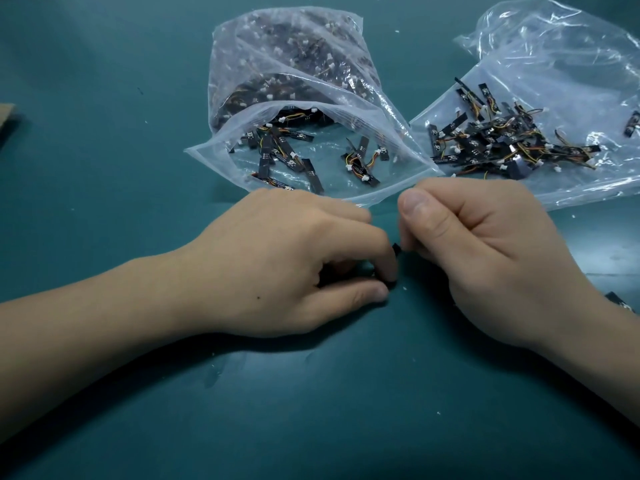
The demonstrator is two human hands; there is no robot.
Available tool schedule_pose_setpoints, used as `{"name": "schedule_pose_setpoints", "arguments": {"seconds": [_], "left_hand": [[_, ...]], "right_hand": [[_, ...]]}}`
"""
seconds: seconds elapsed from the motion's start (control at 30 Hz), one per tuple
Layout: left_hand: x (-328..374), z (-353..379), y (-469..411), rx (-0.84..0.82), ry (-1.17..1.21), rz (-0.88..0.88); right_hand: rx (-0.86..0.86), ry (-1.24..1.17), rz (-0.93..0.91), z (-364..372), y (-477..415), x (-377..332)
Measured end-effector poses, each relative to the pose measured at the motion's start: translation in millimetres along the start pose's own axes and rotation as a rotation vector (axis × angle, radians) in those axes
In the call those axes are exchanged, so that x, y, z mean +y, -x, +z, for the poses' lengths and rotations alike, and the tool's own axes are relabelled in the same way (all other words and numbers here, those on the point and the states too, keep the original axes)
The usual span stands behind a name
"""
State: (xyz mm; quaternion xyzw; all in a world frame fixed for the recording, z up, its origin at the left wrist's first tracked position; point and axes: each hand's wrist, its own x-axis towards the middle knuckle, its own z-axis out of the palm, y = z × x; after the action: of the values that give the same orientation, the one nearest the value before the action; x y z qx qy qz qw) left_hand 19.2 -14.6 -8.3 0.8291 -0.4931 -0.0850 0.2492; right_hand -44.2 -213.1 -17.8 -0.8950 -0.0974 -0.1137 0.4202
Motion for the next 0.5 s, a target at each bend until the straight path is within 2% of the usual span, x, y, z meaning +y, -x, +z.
{"name": "schedule_pose_setpoints", "arguments": {"seconds": [0.1,0.3,0.5], "left_hand": [[-1,2,1,0.122,-0.034,0.096],[-4,5,0,0.222,0.013,0.093],[-15,1,0,0.320,0.146,0.018]], "right_hand": [[0.027,-0.023,0.009,1,0,2],[0.031,0.040,0.030,0,0,2],[-0.085,0.190,0.008,0,1,-6]]}}
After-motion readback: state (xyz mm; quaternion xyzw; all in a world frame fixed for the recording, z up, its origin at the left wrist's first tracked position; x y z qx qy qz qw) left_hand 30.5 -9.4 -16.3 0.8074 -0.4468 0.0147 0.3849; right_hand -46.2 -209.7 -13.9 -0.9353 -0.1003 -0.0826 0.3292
